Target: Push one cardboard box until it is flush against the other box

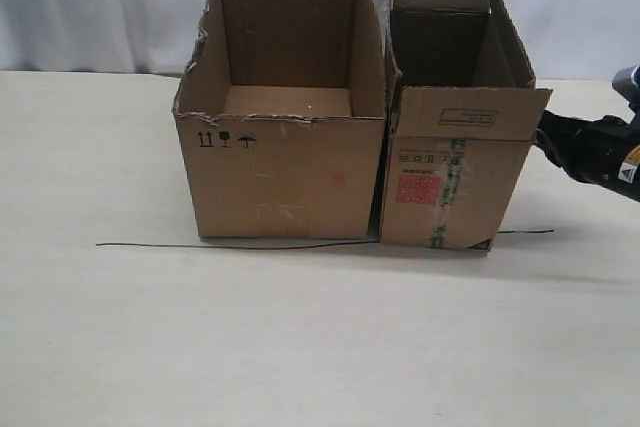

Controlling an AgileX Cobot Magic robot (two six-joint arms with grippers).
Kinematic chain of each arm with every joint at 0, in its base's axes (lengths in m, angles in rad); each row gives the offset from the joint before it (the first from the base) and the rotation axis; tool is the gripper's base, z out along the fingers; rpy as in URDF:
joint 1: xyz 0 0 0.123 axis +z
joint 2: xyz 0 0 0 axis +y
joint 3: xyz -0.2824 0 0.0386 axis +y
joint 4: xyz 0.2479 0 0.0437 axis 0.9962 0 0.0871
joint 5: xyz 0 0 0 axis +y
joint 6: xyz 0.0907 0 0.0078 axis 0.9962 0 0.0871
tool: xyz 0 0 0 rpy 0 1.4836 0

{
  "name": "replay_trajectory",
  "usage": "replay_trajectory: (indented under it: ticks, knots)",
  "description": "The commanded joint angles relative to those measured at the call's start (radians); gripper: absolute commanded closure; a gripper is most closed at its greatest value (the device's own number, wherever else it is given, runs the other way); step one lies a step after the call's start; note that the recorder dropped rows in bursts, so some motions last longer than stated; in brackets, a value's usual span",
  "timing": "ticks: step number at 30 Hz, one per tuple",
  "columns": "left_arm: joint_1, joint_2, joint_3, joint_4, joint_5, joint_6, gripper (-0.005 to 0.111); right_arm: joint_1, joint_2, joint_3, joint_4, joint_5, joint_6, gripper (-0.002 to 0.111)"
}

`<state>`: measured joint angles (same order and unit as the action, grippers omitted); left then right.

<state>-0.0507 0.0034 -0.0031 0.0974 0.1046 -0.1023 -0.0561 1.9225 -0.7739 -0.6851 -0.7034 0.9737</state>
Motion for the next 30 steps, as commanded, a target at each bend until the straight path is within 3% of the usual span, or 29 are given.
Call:
replay_trajectory:
  ticks: [1, 6, 18, 25, 30]
  knots:
    - [-0.007, -0.003, 0.003, -0.006, -0.007, 0.001, 0.107, 0.000, 0.024, -0.006, -0.015, -0.072, 0.035, 0.103]
    - [-0.007, -0.003, 0.003, -0.006, -0.007, 0.001, 0.107, 0.000, 0.047, -0.006, -0.048, -0.164, 0.097, 0.103]
    - [-0.007, -0.003, 0.003, -0.006, -0.007, 0.001, 0.107, -0.005, 0.046, -0.006, -0.047, -0.162, 0.131, 0.103]
    - [-0.007, -0.003, 0.003, -0.006, -0.007, 0.001, 0.107, -0.158, -0.089, 0.020, -0.250, -0.151, 0.257, 0.103]
    - [-0.007, -0.003, 0.003, -0.002, -0.011, 0.001, 0.107, -0.235, -0.319, 0.163, -0.295, -0.063, 0.289, 0.103]
